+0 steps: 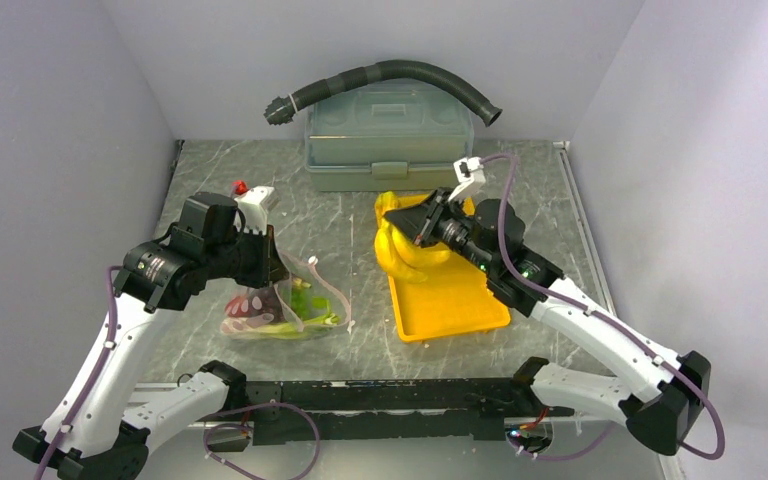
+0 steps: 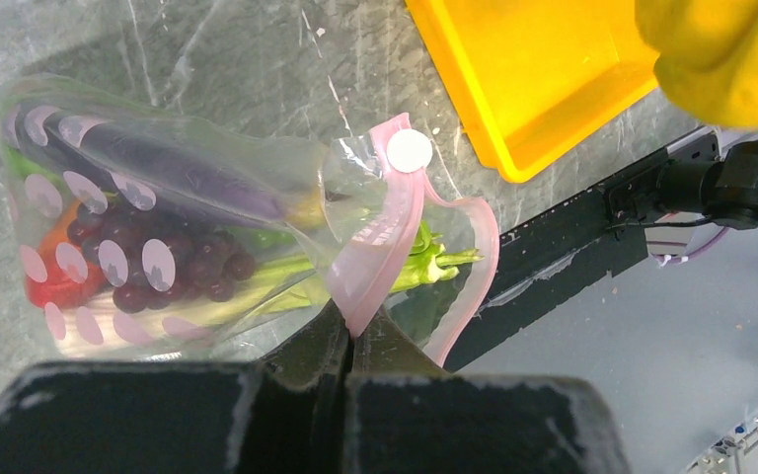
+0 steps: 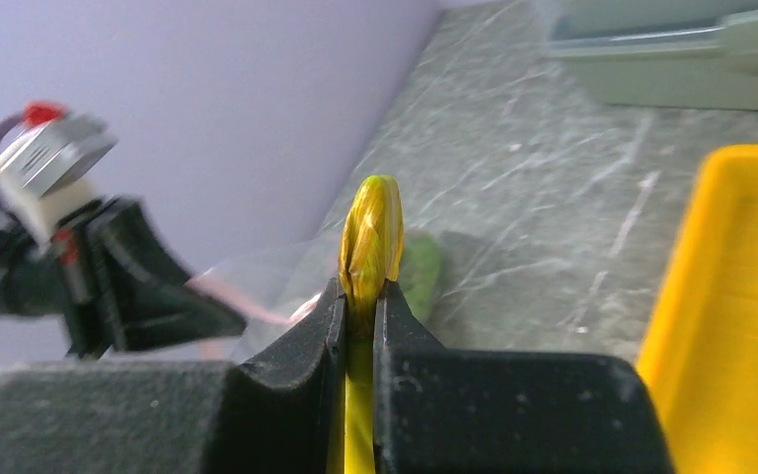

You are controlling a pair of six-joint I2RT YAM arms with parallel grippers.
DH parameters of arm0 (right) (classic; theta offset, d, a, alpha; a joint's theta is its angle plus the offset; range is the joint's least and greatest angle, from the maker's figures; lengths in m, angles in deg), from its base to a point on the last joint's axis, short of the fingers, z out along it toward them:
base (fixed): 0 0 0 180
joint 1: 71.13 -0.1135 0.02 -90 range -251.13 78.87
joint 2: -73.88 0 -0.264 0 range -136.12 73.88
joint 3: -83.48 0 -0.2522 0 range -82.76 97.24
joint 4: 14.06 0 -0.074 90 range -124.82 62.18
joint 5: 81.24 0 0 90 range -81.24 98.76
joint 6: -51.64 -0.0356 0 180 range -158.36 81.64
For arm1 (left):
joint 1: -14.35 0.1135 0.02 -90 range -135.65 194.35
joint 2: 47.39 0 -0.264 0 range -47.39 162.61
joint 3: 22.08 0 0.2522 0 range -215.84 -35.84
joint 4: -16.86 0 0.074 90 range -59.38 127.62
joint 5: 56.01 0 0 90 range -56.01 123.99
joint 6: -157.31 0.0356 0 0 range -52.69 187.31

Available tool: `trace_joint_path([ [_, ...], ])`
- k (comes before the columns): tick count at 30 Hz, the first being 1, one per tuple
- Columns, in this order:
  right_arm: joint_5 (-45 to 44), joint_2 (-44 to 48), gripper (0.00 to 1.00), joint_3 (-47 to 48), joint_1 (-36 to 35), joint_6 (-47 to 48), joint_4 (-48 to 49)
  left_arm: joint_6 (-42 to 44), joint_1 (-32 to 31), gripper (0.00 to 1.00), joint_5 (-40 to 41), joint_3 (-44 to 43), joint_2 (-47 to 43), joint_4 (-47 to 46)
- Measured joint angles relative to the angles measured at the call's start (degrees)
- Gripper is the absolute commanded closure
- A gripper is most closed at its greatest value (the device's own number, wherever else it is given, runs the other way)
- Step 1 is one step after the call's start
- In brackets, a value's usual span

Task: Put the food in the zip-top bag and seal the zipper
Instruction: Place the fake fruit in the zipper food storage bag.

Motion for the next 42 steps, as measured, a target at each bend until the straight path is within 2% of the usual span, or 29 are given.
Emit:
trace_joint_path([
  [14, 9.27, -2.78, 1.00, 5.90, -16.09, 4.31, 6.47, -1.20, 0.00, 1.00, -0.28, -0.39, 0.02, 0.04],
  [23, 20.11, -4.57, 1.00, 8.20, -18.95, 2.21, 13.33, -1.60, 0.00, 1.00, -0.98, -0.92, 0.11, 0.46],
  [31, 30.62, -10.47, 1.00, 9.27, -20.04, -3.69, 24.85, -1.62, 0.00, 1.00, -2.58, -1.92, 0.11, 1.84],
  [42, 38.34, -21.16, 1.00, 12.94, -21.70, -9.44, 37.20, -1.62, 0.00, 1.00, -4.74, -4.17, 0.13, 2.97],
])
